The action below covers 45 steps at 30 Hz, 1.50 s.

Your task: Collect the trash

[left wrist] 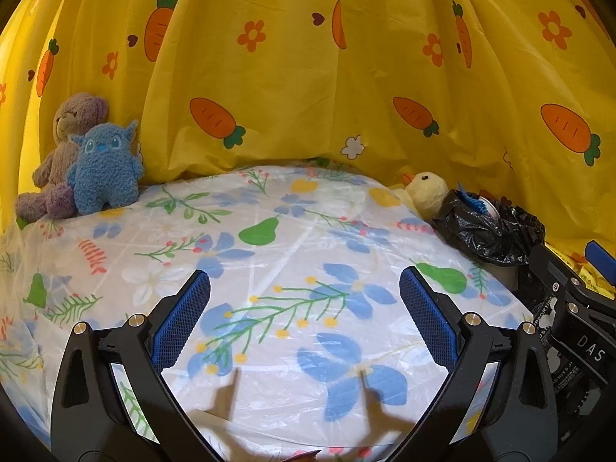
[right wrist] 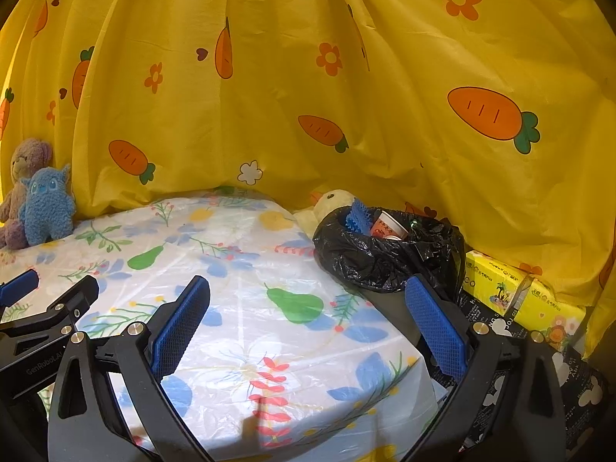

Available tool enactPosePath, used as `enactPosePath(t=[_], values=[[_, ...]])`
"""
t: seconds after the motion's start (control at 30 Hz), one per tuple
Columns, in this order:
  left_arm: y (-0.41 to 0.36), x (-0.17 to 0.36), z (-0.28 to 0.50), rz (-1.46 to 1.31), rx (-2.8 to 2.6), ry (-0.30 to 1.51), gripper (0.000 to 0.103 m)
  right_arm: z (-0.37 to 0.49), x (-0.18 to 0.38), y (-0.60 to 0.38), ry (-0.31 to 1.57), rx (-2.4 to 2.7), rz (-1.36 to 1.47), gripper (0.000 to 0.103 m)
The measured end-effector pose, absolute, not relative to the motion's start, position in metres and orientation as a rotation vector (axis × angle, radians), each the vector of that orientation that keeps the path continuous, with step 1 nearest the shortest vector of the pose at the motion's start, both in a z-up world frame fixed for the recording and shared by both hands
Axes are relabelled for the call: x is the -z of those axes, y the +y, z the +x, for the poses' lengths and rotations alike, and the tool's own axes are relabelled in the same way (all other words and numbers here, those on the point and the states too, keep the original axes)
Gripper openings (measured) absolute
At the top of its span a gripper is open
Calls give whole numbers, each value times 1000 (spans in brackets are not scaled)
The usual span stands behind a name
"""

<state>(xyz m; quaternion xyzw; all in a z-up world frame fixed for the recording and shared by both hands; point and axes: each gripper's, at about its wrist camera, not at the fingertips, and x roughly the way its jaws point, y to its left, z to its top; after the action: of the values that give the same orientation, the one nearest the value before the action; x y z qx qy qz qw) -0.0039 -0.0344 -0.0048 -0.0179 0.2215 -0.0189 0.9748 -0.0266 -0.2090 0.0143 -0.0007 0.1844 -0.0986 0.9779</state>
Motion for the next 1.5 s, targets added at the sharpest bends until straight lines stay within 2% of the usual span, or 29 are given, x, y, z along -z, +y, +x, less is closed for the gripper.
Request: enactPosePath(t=[1.5], values=[[-40, 7, -1, -38, 48, 451, 97, -24, -16, -209, 375, 191, 4, 97]])
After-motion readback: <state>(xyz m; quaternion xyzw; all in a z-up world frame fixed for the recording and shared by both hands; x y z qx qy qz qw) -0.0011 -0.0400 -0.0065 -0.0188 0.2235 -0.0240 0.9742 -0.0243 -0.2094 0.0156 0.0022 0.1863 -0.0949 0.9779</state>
